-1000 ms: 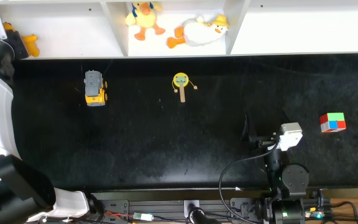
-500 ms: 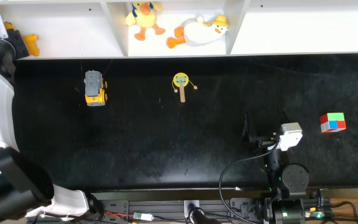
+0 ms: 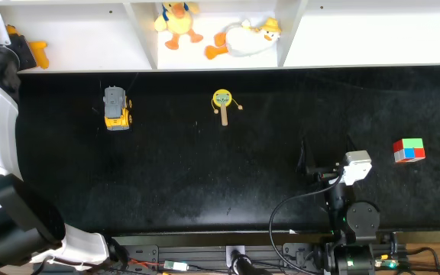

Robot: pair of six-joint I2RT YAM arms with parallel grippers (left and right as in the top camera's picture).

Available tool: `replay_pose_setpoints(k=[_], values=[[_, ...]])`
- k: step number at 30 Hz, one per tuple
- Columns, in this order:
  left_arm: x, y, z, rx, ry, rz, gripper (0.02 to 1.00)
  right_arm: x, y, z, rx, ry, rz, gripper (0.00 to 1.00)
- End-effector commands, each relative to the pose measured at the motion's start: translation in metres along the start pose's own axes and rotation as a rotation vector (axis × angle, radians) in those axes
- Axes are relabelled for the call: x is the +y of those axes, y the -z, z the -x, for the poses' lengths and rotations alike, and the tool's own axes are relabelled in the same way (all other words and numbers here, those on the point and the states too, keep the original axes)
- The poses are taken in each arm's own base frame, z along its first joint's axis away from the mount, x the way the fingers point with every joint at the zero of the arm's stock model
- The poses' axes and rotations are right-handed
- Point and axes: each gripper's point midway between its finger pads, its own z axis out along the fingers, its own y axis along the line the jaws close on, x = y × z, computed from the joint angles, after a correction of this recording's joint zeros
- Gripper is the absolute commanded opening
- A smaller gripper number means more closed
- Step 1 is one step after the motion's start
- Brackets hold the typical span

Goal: Store Toys

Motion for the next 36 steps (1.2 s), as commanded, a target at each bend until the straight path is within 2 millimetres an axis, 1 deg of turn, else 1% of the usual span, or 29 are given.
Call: replay_pose_setpoints(k=[1, 10, 11, 12, 15, 16, 18, 19, 25, 31, 34, 36], values=[[0.000, -0.011, 0.001, 0.001, -0.002, 0.010, 0.316, 0.002, 0.000, -0.004, 0.002, -0.004, 0.010, 0.993], [-0.002, -0.015, 0.000, -0.001, -0.001, -0.002, 0.318, 0.002, 0.000, -0.004, 0.002, -0.004, 0.010, 0.993], [-0.003, -0.015, 0.000, -0.001, -0.001, -0.008, 0.325, 0.002, 0.000, -0.004, 0.002, -0.004, 0.010, 0.996], [-0.003, -0.015, 0.001, -0.002, -0.001, -0.010, 0.354, 0.002, 0.000, -0.004, 0.002, -0.004, 0.010, 0.991], [-0.005, -0.015, 0.002, -0.007, -0.002, -0.017, 0.520, 0.002, 0.000, -0.004, 0.002, -0.004, 0.010, 0.993], [-0.006, -0.015, 0.003, -0.010, -0.002, -0.020, 0.610, 0.002, 0.000, -0.004, 0.002, -0.004, 0.010, 1.000], [-0.007, -0.015, 0.004, -0.018, -0.003, -0.022, 0.842, 0.002, 0.000, -0.004, 0.002, -0.004, 0.010, 0.996], [-0.008, -0.015, 0.006, -0.022, -0.004, -0.023, 0.996, 0.002, 0.000, -0.004, 0.002, -0.004, 0.010, 0.996], [-0.014, -0.014, 0.012, -0.047, -0.010, -0.030, 0.998, 0.002, 0.000, -0.004, 0.002, -0.004, 0.010, 0.993], [-0.015, -0.013, 0.012, -0.046, -0.010, -0.035, 0.998, 0.002, 0.000, -0.004, 0.002, -0.004, 0.010, 0.993], [-0.014, -0.003, 0.013, -0.037, -0.007, -0.035, 0.998, 0.002, 0.000, -0.004, 0.002, -0.004, 0.010, 0.993], [-0.010, 0.007, 0.015, -0.038, -0.007, -0.016, 0.998, 0.002, 0.000, -0.004, 0.002, -0.004, 0.010, 0.996]])
